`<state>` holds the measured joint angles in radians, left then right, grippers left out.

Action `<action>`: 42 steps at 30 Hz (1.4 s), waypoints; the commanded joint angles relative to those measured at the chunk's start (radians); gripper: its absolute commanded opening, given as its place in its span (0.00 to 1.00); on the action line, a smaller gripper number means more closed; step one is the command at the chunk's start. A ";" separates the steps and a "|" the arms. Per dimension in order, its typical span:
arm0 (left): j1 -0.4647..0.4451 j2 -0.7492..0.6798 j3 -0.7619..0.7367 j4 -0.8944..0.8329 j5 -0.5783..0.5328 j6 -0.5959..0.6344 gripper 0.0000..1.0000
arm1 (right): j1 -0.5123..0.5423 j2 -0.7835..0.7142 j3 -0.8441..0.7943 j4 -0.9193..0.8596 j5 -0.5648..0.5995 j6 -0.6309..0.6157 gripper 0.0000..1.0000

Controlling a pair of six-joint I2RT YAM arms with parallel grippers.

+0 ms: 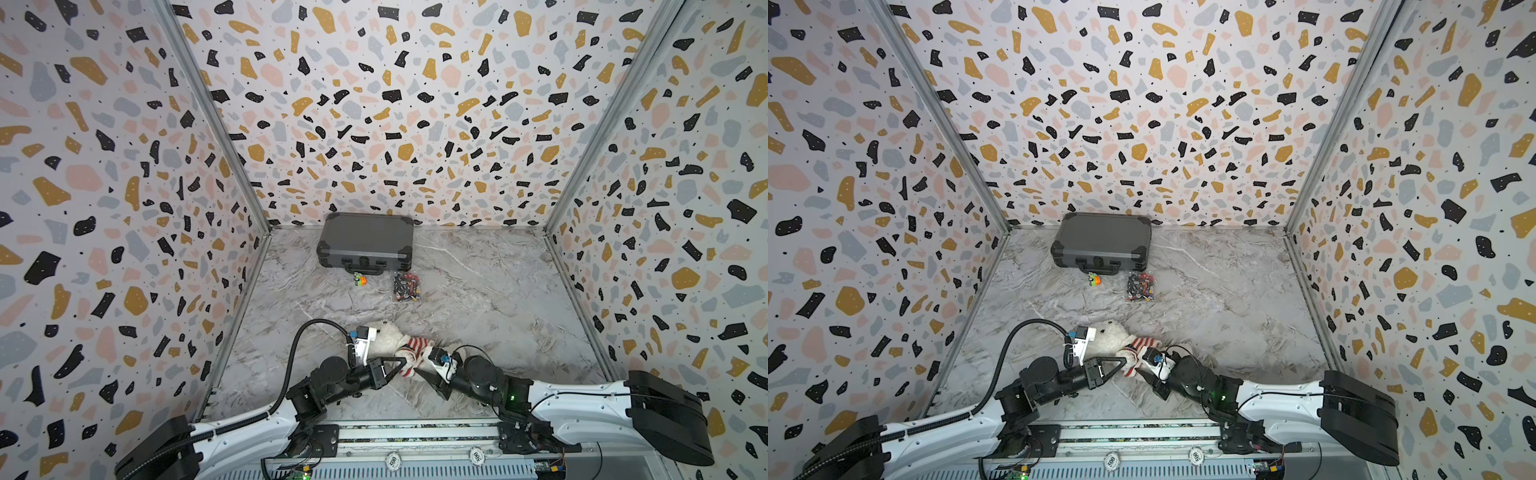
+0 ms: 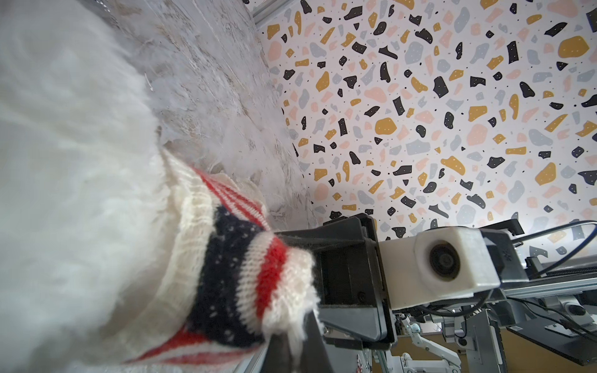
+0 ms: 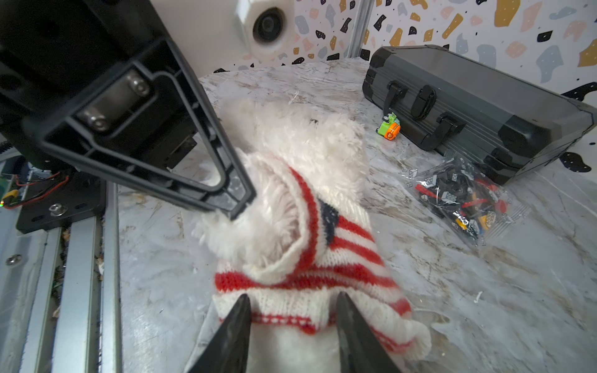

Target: Dress the teddy bear

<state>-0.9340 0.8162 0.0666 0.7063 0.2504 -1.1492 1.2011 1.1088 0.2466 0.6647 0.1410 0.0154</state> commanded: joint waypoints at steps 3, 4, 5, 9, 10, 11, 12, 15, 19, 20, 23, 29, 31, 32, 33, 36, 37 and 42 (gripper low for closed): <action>-0.015 0.008 0.057 0.122 0.024 -0.009 0.00 | 0.004 0.043 0.063 0.018 0.029 -0.015 0.27; -0.014 0.006 0.057 0.122 0.021 -0.011 0.00 | 0.004 0.045 0.062 0.017 0.036 -0.013 0.22; -0.014 0.002 0.055 0.121 0.018 -0.013 0.00 | 0.003 0.045 0.059 0.015 0.045 -0.009 0.17; -0.014 -0.035 0.051 0.110 0.005 -0.020 0.00 | 0.000 0.019 0.035 -0.009 0.119 0.018 0.03; -0.015 -0.049 0.052 0.099 -0.001 -0.020 0.00 | -0.008 0.008 0.028 -0.021 0.141 0.031 0.00; -0.015 -0.061 0.053 0.090 -0.003 -0.017 0.00 | -0.025 -0.002 0.021 -0.032 0.149 0.046 0.00; -0.015 -0.074 0.053 0.075 -0.007 -0.015 0.00 | -0.051 -0.014 0.016 -0.051 0.150 0.071 0.00; -0.014 -0.103 0.050 0.058 -0.005 -0.009 0.00 | -0.144 -0.035 0.008 -0.109 0.127 0.147 0.00; -0.014 -0.118 0.042 0.041 0.004 -0.004 0.00 | -0.216 -0.043 0.011 -0.144 0.079 0.179 0.00; -0.014 -0.117 0.038 0.043 0.005 -0.004 0.00 | -0.216 -0.044 0.016 -0.147 0.074 0.175 0.00; -0.014 -0.106 0.031 0.062 0.007 -0.006 0.00 | -0.215 -0.053 0.016 -0.136 0.053 0.167 0.00; -0.014 -0.051 0.009 0.137 -0.034 -0.041 0.00 | -0.176 -0.109 -0.006 -0.107 -0.007 0.131 0.22; -0.014 -0.033 0.006 0.175 -0.048 -0.053 0.00 | -0.152 -0.145 -0.004 -0.148 -0.003 0.142 0.32; -0.014 -0.029 0.007 0.182 -0.053 -0.055 0.00 | -0.140 -0.167 -0.003 -0.168 0.002 0.152 0.34; -0.014 -0.024 0.010 0.189 -0.052 -0.056 0.00 | -0.124 -0.194 -0.004 -0.191 0.009 0.168 0.36; -0.014 -0.020 0.017 0.198 -0.054 -0.059 0.00 | -0.102 -0.266 -0.023 -0.222 -0.012 0.243 0.38; -0.014 -0.020 0.021 0.194 -0.053 -0.058 0.00 | -0.103 -0.281 -0.030 -0.224 -0.028 0.276 0.38; -0.015 -0.013 0.033 0.184 -0.053 -0.056 0.00 | -0.103 -0.297 -0.032 -0.210 -0.089 0.382 0.38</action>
<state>-0.9447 0.8040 0.0750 0.7883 0.2005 -1.2091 1.0962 0.8192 0.2153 0.4747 0.0891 0.3046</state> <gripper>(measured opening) 0.059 0.380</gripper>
